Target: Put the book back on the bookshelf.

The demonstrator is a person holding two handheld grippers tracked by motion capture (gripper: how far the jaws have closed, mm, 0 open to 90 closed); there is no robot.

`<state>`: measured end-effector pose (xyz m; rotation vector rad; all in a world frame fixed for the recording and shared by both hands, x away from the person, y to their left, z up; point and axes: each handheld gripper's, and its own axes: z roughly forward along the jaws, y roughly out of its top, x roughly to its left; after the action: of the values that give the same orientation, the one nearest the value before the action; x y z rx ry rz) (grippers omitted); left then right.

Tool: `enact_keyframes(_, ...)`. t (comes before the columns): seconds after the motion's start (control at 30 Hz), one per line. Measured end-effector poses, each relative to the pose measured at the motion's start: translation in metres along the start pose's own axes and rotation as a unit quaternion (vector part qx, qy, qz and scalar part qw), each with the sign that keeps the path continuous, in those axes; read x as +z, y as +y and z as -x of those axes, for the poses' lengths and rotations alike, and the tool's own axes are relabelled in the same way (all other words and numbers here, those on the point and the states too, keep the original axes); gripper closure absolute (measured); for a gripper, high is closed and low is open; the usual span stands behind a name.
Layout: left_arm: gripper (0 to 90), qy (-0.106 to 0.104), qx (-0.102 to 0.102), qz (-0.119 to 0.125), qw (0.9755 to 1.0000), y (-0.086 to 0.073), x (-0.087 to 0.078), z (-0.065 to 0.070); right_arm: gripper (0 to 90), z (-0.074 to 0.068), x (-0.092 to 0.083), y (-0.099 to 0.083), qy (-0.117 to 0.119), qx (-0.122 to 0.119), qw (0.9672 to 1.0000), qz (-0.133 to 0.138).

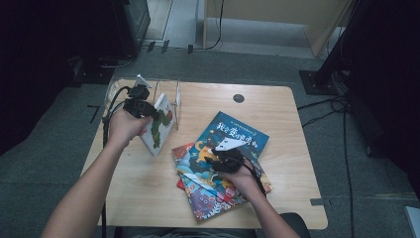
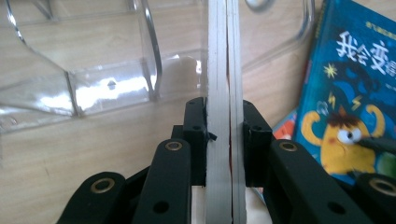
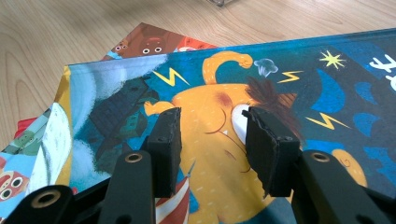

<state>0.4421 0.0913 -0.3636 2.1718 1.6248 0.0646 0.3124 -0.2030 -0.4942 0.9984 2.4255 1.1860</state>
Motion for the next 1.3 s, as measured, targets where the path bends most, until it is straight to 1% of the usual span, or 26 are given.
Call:
enact_keyframes(0.1, 77.0, 0.004, 0.011, 0.0, 0.9999, 0.009, 0.004, 0.003, 56.2, 0.0, 0.0, 0.0, -0.002, -0.003, 1.0, 0.0)
enact_keyframes(0.2, 77.0, 0.01, 0.013, 0.002, 0.9999, 0.018, 0.009, 0.006, 56.2, 0.0, 0.0, 0.0, -0.001, -0.003, 1.0, 0.0)
enact_keyframes(0.23, 77.0, 0.01, 0.013, 0.002, 0.9999, 0.018, 0.009, 0.006, 56.2, 0.0, 0.0, 0.0, -0.001, -0.003, 1.0, 0.0)
enact_keyframes(0.27, 77.0, 0.014, 0.015, 0.002, 0.9998, 0.021, 0.011, 0.007, 56.2, 0.0, 0.0, 0.0, -0.001, -0.003, 1.0, 0.0)
enact_keyframes(0.3, 77.0, 0.02, 0.021, 0.002, 0.9996, 0.026, 0.015, 0.007, 56.3, 0.0, 0.0, 0.0, -0.002, -0.004, 1.0, 0.0)
enact_keyframes(0.37, 77.0, 0.021, 0.019, 0.005, 0.9996, 0.031, 0.019, 0.006, 56.4, 0.0, 0.0, 0.0, -0.001, -0.003, 1.0, 0.0)
enact_keyframes(0.47, 77.0, 0.024, 0.024, 0.006, 0.9994, 0.036, 0.023, 0.006, 56.5, 0.0, 0.0, 0.0, 0.0, -0.002, 1.0, 0.001)
enact_keyframes(0.5, 77.0, 0.027, 0.024, 0.008, 0.9993, 0.04, 0.027, 0.006, 56.5, 0.0, 0.0, 0.0, 0.001, -0.001, 1.0, 0.001)
enact_keyframes(0.6, 77.0, 0.032, 0.029, 0.008, 0.999, 0.046, 0.032, 0.006, 56.7, 0.001, 0.001, 0.0, 0.0, -0.001, 1.0, 0.001)
enact_keyframes(0.73, 76.9, 0.03, 0.02, 0.011, 0.9993, 0.052, 0.037, 0.003, 56.9, 0.001, 0.0, 0.0, 0.001, -0.001, 1.0, 0.001)
enact_keyframes(0.87, 77.0, 0.033, 0.022, 0.012, 0.9991, 0.056, 0.04, 0.002, 57.0, 0.001, 0.0, 0.0, 0.001, -0.001, 1.0, 0.001)
enact_keyframes(0.9, 76.9, 0.033, 0.019, 0.014, 0.9992, 0.058, 0.043, 0.002, 57.2, 0.001, 0.001, 0.0, 0.001, -0.001, 1.0, 0.001)
enact_keyframes(1.03, 76.9, 0.037, 0.019, 0.017, 0.999, 0.061, 0.047, 0.003, 57.5, 0.001, 0.001, 0.0, 0.001, -0.002, 1.0, 0.001)
enact_keyframes(1.1, 76.9, 0.035, 0.013, 0.017, 0.9992, 0.062, 0.049, 0.001, 58.0, 0.002, 0.001, 0.001, 0.002, -0.01, 0.9999, 0.0)
enact_keyframes(1.13, 76.9, 0.031, 0.006, 0.021, 0.9993, 0.063, 0.05, -0.001, 58.2, 0.002, 0.002, 0.001, 0.003, -0.007, 1.0, 0.0)
enact_keyframes(1.3, 76.8, 0.03, 0.008, 0.018, 0.9994, 0.065, 0.051, -0.003, 58.1, 0.002, 0.002, 0.001, 0.003, -0.006, 1.0, 0.0)
